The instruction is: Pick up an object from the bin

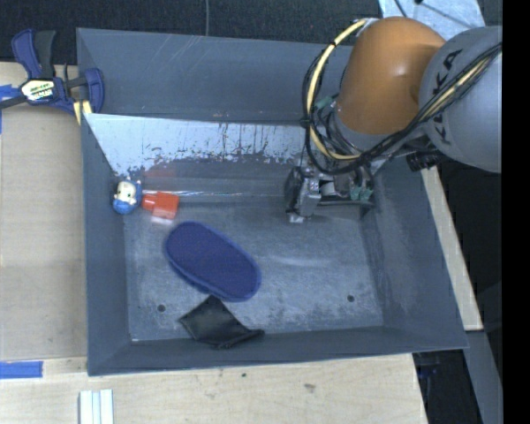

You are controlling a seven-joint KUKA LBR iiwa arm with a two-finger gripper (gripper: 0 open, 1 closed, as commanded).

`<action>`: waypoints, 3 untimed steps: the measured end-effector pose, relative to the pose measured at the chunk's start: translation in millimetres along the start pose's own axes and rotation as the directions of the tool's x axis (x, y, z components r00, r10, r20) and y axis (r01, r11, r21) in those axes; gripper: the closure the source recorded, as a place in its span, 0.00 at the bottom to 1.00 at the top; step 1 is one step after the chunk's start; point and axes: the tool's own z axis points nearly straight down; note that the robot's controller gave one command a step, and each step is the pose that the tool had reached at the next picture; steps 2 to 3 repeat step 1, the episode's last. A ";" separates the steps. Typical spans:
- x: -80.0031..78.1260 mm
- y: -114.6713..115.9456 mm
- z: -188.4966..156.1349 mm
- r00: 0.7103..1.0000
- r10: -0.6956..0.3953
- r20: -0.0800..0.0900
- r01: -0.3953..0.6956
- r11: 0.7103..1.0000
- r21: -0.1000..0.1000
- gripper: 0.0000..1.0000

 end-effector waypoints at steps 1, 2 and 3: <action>-6.6 -26.0 -117.5 1.000 0.026 0.001 -0.026 1.000 0.001 1.00; -6.6 -26.0 -117.5 1.000 0.026 0.001 -0.026 1.000 0.001 1.00; -6.6 -26.0 -117.5 1.000 0.026 0.001 -0.026 1.000 0.001 1.00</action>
Offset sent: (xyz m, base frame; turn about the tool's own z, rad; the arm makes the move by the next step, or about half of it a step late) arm 0.0028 -0.0254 0.1157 0.0236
